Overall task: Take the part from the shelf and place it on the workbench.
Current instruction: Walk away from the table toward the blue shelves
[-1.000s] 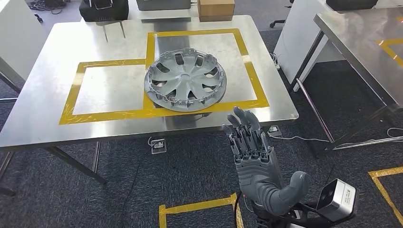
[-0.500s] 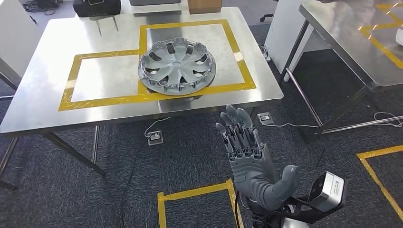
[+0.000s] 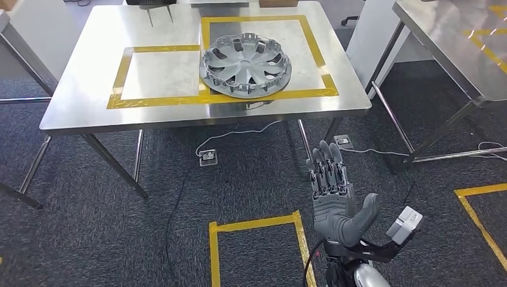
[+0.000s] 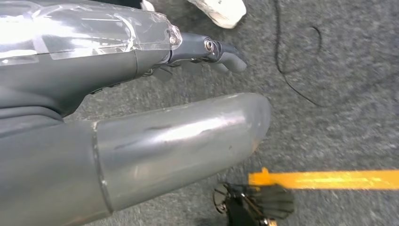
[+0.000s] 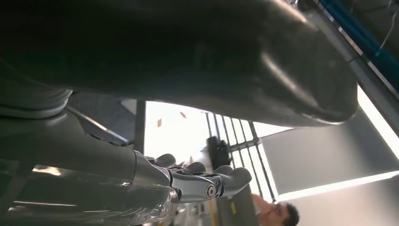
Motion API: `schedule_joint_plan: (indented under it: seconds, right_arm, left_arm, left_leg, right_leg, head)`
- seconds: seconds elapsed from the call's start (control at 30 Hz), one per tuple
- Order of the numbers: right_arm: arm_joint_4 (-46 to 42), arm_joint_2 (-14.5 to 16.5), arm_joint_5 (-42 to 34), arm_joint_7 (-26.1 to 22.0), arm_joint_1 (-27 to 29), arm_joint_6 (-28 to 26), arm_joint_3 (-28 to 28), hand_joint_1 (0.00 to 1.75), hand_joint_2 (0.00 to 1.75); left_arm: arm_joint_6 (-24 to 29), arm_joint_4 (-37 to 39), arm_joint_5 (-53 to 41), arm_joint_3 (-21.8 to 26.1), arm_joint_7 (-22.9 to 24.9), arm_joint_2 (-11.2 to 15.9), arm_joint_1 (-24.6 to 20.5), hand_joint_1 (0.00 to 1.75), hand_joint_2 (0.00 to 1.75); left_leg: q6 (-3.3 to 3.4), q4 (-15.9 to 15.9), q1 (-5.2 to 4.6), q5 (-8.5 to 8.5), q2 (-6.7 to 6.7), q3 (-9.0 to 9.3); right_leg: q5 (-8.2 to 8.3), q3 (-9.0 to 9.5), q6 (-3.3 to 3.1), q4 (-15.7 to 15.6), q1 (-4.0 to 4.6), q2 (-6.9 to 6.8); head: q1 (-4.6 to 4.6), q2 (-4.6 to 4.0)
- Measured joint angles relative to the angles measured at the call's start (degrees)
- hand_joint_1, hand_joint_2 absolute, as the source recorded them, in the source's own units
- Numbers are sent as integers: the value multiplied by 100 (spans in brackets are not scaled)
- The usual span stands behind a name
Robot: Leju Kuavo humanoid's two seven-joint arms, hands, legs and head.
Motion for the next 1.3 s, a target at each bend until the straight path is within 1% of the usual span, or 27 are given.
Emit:
schedule_joint_plan:
  seconds: [0.03,0.07,0.13,0.17,0.2,0.23,0.3,0.33,0.37,0.4,0.47,0.5,0.53,0.67,0.73,0.8,0.83,0.87,0.9,0.93,1.0,1.07,1.13,1.17,1.23,1.27,1.3]
  right_arm:
    - [184,4,-52,-12,-12,-1,-55,0,0]
    - [388,8,-107,-20,-30,7,-104,0,0]
    - [862,19,-243,-37,-81,77,-180,0,0]
    - [1117,31,-310,-58,-112,135,-203,0,0]
    - [1376,45,-367,-87,-137,194,-226,0,0]
    - [1618,63,-399,-118,-155,240,-243,0,0]
    - [2070,104,-422,-155,-175,290,-272,0,0]
    - [2268,128,-423,-161,-179,301,-283,0,0]
    - [2444,150,-424,-163,-182,308,-292,0,0]
    - [2586,168,-424,-165,-187,311,-300,0,0]
    - [2809,203,-422,-165,-213,315,-321,0,0]
    - [2903,216,-424,-162,-234,315,-335,0,0]
    - [2986,228,-425,-159,-255,316,-348,0,0]
    - [3542,281,-592,-117,-385,463,-367,0,0]
    - [4081,313,-726,-96,-476,628,-363,0,0]
    - [4591,350,-838,-72,-518,791,-356,0,0]
    - [4839,379,-878,-39,-532,860,-350,0,0]
    - [5099,416,-902,5,-553,914,-343,0,0]
    - [5356,455,-907,80,-578,949,-336,0,0]
    - [5611,496,-892,177,-604,977,-330,0,0]
    - [6054,577,-835,478,-652,1016,-306,0,0]
    - [6435,670,-762,846,-678,1035,-245,0,0]
    - [6788,764,-679,1309,-656,1028,-162,0,0]
    - [6944,814,-637,1574,-634,1022,-113,0,0]
    - [7197,902,-567,2021,-621,1023,-9,0,0]
    - [7309,952,-536,2172,-624,1025,41,0,0]
    - [7408,994,-511,2282,-630,1025,86,0,0]
  left_arm:
    - [4,1,0,11,0,-10,0,0,0]
    - [7,1,0,22,0,-19,-1,0,0]
    - [10,1,-1,39,-8,-20,-2,0,0]
    - [11,1,-1,42,-13,-21,-2,0,0]
    - [13,2,-1,44,-19,-24,-2,0,0]
    - [14,3,-2,47,-21,-25,-1,0,0]
    - [15,5,-1,69,-23,-22,3,0,0]
    - [16,6,-1,88,-23,-18,5,0,0]
    - [16,6,-1,108,-23,-15,8,0,0]
    - [16,5,-1,125,-23,-12,10,0,0]
    - [17,5,-2,142,-23,-5,7,0,0]
    - [17,5,-2,145,-23,-2,3,0,0]
    - [17,5,-2,148,-23,0,1,0,0]
    - [24,5,-2,200,2,2,2,0,0]
    - [38,6,-2,231,31,-1,-5,0,0]
    - [58,5,-2,262,60,2,-3,0,0]
    - [68,4,-2,275,74,4,4,0,0]
    - [76,4,-2,286,89,8,10,0,0]
    - [81,4,-2,292,103,11,13,0,0]
    - [84,4,-2,298,117,13,13,0,0]
    - [83,4,-2,311,140,8,11,0,0]
    - [79,4,-2,320,153,3,15,0,0]
    - [75,5,-2,322,159,-5,13,0,0]
    - [74,5,-2,322,160,-9,7,0,0]
    - [72,7,-3,321,167,-16,0,0,0]
    - [67,7,-4,320,178,-15,1,0,0]
    - [63,7,-5,320,189,-14,8,0,0]
  left_leg:
    - [-19,-6,3,48,11,-13]
    - [-48,-17,11,94,27,-17]
    - [-107,-36,36,162,48,-20]
    - [-138,7,39,106,46,-50]
    - [-168,143,41,-50,39,-110]
    - [-200,394,52,-289,29,-205]
    - [-271,1130,86,-774,22,-444]
    - [-302,1418,106,-872,22,-511]
    - [-329,1530,124,-857,26,-489]
    - [-353,1398,140,-742,32,-345]
    - [-392,671,169,-509,49,169]
    - [-378,358,170,-451,50,376]
    - [-351,162,168,-454,49,491]
    - [-164,104,161,-470,46,464]
    - [-95,87,173,-430,57,431]
    - [-51,90,155,-401,74,377]
    - [-36,91,140,-391,89,355]
    - [-27,91,125,-384,111,341]
    - [-22,91,107,-380,143,336]
    - [-19,90,87,-378,182,338]
    - [-22,91,50,-378,283,346]
    - [-55,89,36,-373,414,338]
    - [-109,76,31,-370,560,343]
    - [-138,94,36,-402,527,347]
    - [-197,377,54,-630,255,236]
    - [-225,703,77,-823,85,94]
    - [-249,1080,91,-1012,4,-75]
  right_leg:
    - [-51,225,-52,-356,43,-12]
    - [-105,350,-84,-575,73,-23]
    - [-19,356,-102,-693,83,-26]
    - [47,331,-118,-726,70,-29]
    - [118,292,-127,-756,51,-34]
    - [178,244,-132,-771,31,-42]
    - [263,119,-128,-750,22,-50]
    - [295,56,-115,-724,16,-56]
    - [319,-7,-99,-687,6,-60]
    - [329,-61,-82,-639,-10,-62]
    - [313,-160,-31,-519,-40,-61]
    - [294,-206,3,-460,-46,-59]
    - [279,-239,40,-405,-45,-57]
    - [226,-320,161,-267,-46,-21]
    - [-41,-497,229,122,-65,3]
    - [-410,-829,278,859,-85,10]
    - [-510,-959,283,1154,-91,10]
    - [-503,-1006,272,1271,-93,10]
    - [-385,-951,245,1171,-89,3]
    - [-186,-798,199,867,-77,-23]
    - [141,-434,67,91,-11,-233]
    - [219,-286,-30,-293,57,-367]
    - [254,-293,-64,-356,71,-252]
    - [296,-281,-74,-404,60,-189]
    - [386,-257,-106,-502,18,-74]
    - [412,-268,-117,-517,4,-13]
    - [427,-287,-128,-514,-1,57]
  head:
    - [-9,-1]
    - [-16,-1]
    - [-3,-1]
    - [3,-1]
    - [-16,-1]
    - [-50,-1]
    - [-129,-1]
    - [-154,-2]
    - [-173,-2]
    - [-186,-1]
    - [-216,-2]
    - [-233,-2]
    - [-243,-2]
    - [-225,-2]
    - [-172,-2]
    - [-95,-1]
    - [-61,-1]
    - [-29,-1]
    - [3,-1]
    - [34,-1]
    - [69,-2]
    - [68,-2]
    - [67,-1]
    - [65,-1]
    - [29,-2]
    - [-18,-2]
    - [-66,-1]
